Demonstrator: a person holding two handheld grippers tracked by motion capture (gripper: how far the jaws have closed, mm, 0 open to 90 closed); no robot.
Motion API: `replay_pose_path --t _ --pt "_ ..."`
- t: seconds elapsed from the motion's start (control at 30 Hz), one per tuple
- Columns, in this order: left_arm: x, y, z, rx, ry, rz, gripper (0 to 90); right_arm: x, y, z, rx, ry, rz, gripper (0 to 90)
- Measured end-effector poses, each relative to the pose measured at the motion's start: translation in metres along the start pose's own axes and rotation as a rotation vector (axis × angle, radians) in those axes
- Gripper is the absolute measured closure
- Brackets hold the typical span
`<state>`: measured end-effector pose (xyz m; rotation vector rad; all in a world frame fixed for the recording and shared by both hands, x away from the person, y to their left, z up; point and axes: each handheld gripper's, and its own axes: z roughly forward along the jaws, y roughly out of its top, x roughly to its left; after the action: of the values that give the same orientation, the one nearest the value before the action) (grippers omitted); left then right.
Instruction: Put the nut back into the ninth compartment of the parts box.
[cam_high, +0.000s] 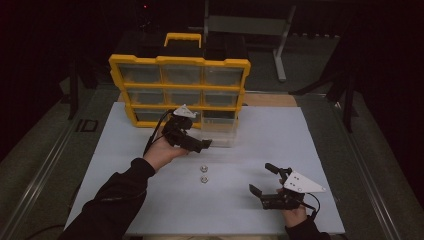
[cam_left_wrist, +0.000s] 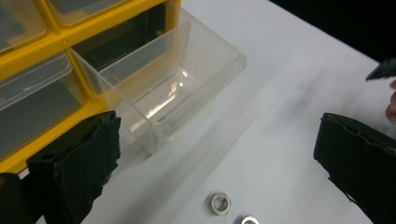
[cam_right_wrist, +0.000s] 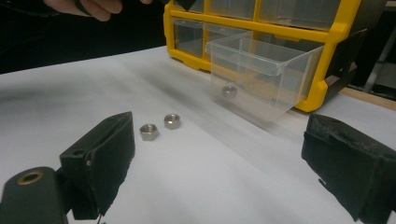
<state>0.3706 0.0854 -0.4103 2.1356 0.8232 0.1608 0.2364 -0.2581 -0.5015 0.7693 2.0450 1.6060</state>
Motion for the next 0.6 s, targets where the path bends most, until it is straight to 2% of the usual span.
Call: replay_pose_path --t 0.23,0.33,0.6 --pt "-0.005 -0.014 -0.008 -0.021 -0.017 0.011 0.0 0.0 0.0 0.0 -0.001 0.001 -0.001 9.8" --pt "-0.007 -0.019 -0.009 -0.027 -0.011 0.021 0.0 0.001 0.0 0.0 -0.001 0.003 -0.004 9.8" --pt "-0.012 -0.035 -0.008 -0.038 -0.036 0.044 0.0 0.002 0.0 0.0 -0.005 0.004 -0.02 9.8"
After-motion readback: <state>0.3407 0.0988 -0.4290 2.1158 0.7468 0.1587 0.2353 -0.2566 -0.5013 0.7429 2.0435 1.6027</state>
